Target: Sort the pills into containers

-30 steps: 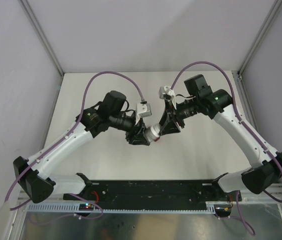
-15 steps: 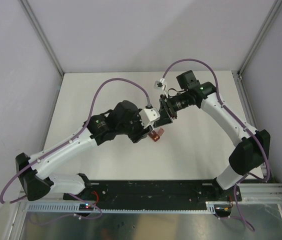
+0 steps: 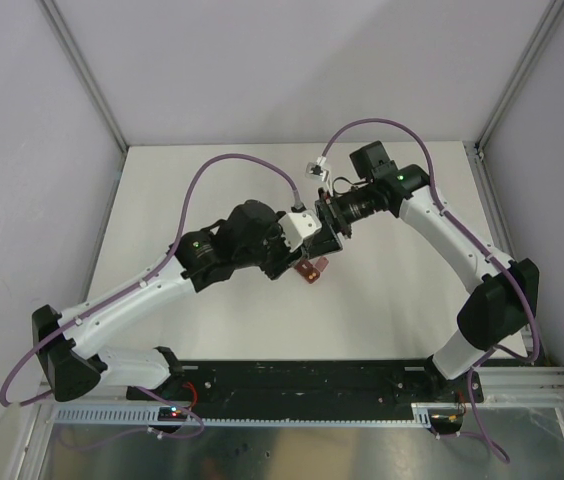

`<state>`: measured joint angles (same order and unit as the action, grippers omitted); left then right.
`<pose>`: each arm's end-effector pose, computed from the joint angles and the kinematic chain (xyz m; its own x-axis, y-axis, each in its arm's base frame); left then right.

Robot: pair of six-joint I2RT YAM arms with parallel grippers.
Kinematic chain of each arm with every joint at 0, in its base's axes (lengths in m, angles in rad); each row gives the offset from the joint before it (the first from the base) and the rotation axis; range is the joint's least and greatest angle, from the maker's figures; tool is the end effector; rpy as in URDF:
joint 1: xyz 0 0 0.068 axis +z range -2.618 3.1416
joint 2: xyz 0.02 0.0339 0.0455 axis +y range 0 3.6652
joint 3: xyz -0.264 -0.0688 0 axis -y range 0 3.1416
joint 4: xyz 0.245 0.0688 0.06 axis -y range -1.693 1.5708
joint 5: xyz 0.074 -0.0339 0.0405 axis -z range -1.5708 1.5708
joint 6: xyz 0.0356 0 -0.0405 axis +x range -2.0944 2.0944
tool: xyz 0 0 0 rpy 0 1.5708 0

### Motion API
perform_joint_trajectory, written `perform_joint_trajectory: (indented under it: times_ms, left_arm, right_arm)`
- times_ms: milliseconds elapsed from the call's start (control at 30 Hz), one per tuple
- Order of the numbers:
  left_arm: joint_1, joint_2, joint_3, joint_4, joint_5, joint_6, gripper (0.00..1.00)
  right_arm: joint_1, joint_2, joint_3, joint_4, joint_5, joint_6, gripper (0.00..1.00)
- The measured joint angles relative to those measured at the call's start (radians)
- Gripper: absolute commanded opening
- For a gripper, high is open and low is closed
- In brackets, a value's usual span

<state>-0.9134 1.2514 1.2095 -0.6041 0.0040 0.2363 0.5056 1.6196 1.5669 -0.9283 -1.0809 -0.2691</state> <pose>0.1660 -0.2153 0.3479 -0.1719 0.6058 -0.7769 0.8576 0.4801 0.1846 0.2745 0.1879 0.3488 -0.5262 -0.4343 -0.7311 -0.8269 0.0607 0.5590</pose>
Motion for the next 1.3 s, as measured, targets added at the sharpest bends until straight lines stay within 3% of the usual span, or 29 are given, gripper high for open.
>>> perform_joint_trajectory:
  times_ms: [333,867,1300]
  left_arm:
    - [0.0,0.0,0.0,0.003,0.042,0.0,0.0]
    - [0.004,-0.002,-0.011,0.012,0.15,0.0,0.0]
    - [0.021,-0.008,-0.011,-0.004,0.175,-0.003,0.0]
  right_arm:
    - [0.009,0.0,0.001,0.025,0.022,0.019,0.77]
    - [0.055,-0.026,0.001,0.024,0.085,-0.006,0.75]
    - [0.083,-0.029,-0.014,0.026,0.136,-0.02,0.52]
